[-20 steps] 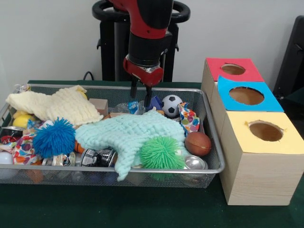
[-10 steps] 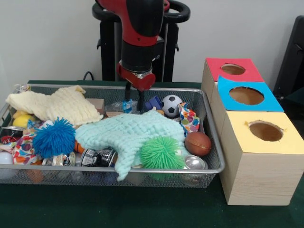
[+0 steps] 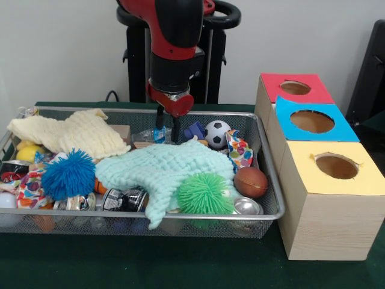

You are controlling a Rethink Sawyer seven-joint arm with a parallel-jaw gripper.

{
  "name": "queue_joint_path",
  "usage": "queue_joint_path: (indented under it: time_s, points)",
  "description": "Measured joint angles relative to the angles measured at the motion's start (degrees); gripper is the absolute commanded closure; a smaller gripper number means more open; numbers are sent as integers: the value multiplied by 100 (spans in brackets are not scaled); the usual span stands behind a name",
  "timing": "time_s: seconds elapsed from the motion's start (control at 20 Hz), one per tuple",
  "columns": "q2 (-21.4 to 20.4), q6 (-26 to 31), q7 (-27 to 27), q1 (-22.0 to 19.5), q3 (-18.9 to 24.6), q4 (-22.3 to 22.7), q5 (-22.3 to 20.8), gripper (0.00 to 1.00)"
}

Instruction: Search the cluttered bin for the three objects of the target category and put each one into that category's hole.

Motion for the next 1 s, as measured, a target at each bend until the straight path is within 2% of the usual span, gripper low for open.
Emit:
queue_joint_path:
  time_s: [0.1,0.15,0.6,1.0]
  points:
    - [1,0,0,-3,2,0,0,0]
    - [2,-18,0,-19,28,-7,5,100]
    - [83,-407,1,54,88,-87,-2,100]
    - [109,-448,1,68,92,-103,-1,100]
